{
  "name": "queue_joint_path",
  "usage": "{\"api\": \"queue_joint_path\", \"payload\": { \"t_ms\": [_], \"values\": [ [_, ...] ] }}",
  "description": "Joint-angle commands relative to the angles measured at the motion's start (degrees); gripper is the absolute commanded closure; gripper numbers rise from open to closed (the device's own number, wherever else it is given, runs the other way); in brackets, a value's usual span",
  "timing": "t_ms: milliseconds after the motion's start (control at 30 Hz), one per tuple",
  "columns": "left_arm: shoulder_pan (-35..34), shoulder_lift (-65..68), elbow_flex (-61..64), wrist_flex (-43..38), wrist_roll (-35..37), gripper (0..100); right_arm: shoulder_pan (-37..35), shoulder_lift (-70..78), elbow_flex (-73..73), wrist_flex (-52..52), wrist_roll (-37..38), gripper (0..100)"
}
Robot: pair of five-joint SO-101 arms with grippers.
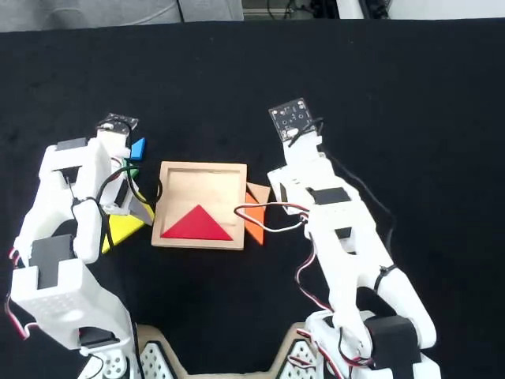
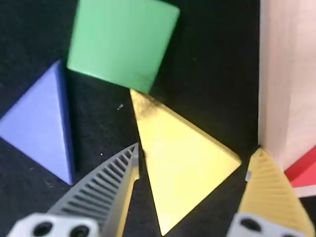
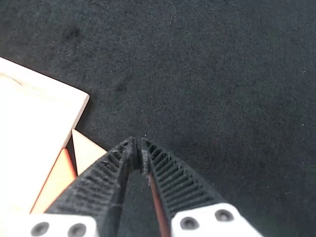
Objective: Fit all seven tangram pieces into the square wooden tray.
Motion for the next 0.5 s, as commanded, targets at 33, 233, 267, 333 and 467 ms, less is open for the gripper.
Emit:
{"api": "queue_joint_path", "payload": {
  "t_ms": [33,233,267,333,467],
  "values": [
    [-1.3,-0.4,-0.6,-2.5,-1.3,66,0.1,0.0,-0.3,-0.7,0.4,98.1],
    [-2.0,-0.4,-0.4,-2.1,-1.8,66,0.1,0.0,-0.3,-0.7,0.4,98.1],
    [-1.9,-0.4,-0.4,-2.1,-1.8,66,0.1,0.0,-0.3,-0.7,0.4,98.1],
    [-1.3,-0.4,-0.2,-2.0,-3.1,66,0.1,0.0,-0.3,-0.7,0.4,98.1],
    [-0.7,-1.1,1.4,-2.0,-5.7,66,0.1,0.0,-0.3,-0.7,0.4,98.1]
  ]
}}
